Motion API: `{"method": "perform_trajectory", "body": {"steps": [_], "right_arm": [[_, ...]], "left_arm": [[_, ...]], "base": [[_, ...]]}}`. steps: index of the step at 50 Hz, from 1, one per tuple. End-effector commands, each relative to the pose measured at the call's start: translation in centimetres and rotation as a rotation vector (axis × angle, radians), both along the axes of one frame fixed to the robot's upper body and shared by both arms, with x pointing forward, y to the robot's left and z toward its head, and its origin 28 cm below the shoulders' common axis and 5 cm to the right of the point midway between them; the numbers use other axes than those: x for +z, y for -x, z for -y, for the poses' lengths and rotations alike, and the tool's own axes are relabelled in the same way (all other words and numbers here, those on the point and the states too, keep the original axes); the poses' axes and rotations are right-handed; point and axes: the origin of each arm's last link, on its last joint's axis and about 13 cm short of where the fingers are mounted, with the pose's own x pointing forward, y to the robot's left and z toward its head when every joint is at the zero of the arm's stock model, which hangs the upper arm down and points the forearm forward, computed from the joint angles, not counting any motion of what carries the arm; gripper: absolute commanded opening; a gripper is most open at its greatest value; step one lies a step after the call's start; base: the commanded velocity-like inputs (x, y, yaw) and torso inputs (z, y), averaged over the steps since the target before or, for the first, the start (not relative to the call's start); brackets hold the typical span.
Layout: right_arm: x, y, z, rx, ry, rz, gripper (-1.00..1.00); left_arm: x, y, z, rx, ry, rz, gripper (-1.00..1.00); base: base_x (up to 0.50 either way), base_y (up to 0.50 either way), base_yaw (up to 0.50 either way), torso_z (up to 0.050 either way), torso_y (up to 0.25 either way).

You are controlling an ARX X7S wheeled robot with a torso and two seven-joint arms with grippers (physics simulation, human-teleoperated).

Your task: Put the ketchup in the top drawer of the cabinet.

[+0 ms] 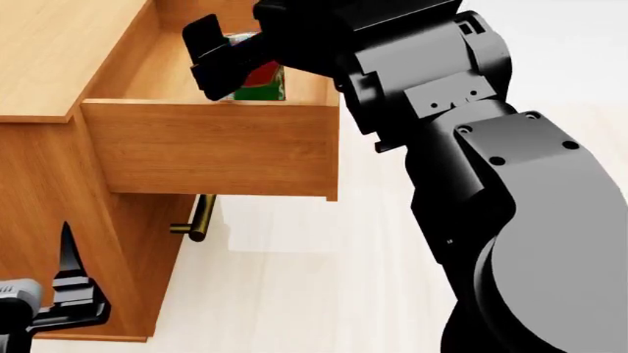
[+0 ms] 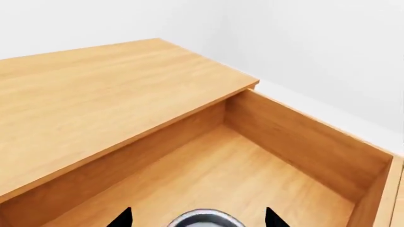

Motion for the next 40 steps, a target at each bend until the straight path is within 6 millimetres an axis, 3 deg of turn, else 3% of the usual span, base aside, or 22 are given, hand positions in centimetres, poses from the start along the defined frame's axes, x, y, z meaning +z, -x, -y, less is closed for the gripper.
{"method": "perform_trajectory", "body": {"steps": [1, 14, 40], "right_arm": [[0.1, -0.1, 0.0, -0.004, 0.004, 0.019, 1.0], [0.8, 0.0, 0.2, -0.02, 0.006, 0.042, 1.0], [8.2, 1.1, 0.5, -0.115, -0.12, 0.296, 1.0]], "left_arm": [[-0.1, 0.0, -0.1, 0.003, 0.001, 0.0, 1.0], [0.0, 0.0, -0.1, 0.004, 0.001, 0.0, 1.0], [0.4, -0.1, 0.1, -0.007, -0.001, 0.009, 1.0]], "base": [[0.0, 0.0, 0.0, 0.0, 0.0], [0.0, 0.0, 0.0, 0.0, 0.0], [0.0, 0.0, 0.0, 0.0, 0.0]]}}
